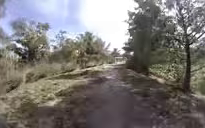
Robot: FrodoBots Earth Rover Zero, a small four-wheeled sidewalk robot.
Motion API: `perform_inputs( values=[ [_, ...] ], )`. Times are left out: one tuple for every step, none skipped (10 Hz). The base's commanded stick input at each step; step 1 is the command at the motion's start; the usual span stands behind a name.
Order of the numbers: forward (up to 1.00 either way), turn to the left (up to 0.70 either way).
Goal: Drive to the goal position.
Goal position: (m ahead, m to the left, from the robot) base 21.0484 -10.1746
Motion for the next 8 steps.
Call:
perform_inputs(
  values=[
    [0.85, 0.00],
    [0.85, 0.00],
    [0.85, 0.00],
    [0.85, 0.00],
    [0.85, 0.00],
    [0.85, 0.00],
    [0.85, 0.00],
    [0.85, 0.00]
  ],
)
